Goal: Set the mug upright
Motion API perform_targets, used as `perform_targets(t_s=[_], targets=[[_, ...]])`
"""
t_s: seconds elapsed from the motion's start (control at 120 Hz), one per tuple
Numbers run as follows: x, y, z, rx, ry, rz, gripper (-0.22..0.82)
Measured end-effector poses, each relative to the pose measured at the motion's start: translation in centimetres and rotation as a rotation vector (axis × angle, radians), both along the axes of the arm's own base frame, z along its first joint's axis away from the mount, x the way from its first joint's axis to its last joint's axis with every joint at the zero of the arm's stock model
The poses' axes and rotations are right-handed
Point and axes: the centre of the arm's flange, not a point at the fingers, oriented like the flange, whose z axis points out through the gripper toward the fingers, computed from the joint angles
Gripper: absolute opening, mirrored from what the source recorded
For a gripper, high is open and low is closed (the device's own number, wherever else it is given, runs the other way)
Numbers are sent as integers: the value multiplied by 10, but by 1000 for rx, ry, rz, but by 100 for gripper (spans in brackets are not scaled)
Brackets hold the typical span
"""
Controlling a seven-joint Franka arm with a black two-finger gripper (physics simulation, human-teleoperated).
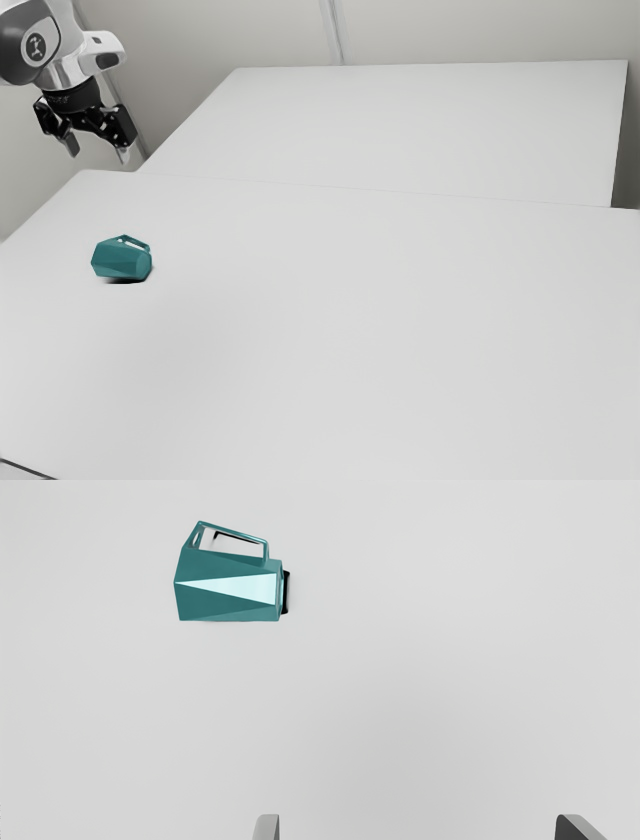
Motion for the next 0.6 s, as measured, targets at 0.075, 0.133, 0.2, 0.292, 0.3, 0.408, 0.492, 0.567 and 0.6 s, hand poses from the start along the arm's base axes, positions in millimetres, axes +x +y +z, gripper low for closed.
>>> perform_targets(t_s=[0.075,0.133,0.2,0.292,0.3,0.408,0.492,0.567,0.6], targets=[[1,0,0,1,-4,-10,60],[1,0,-1,1,-4,-16,60],[2,4,-3,2,-5,-17,60],[-1,22,-4,1,-7,8,60],[-1,24,-4,1,-7,11,60],[-6,70,-19,-56,2,102,60],[-13,119,-40,-144,12,207,60],[-14,160,-64,-218,22,282,60],[-13,179,-75,-249,24,309,60]])
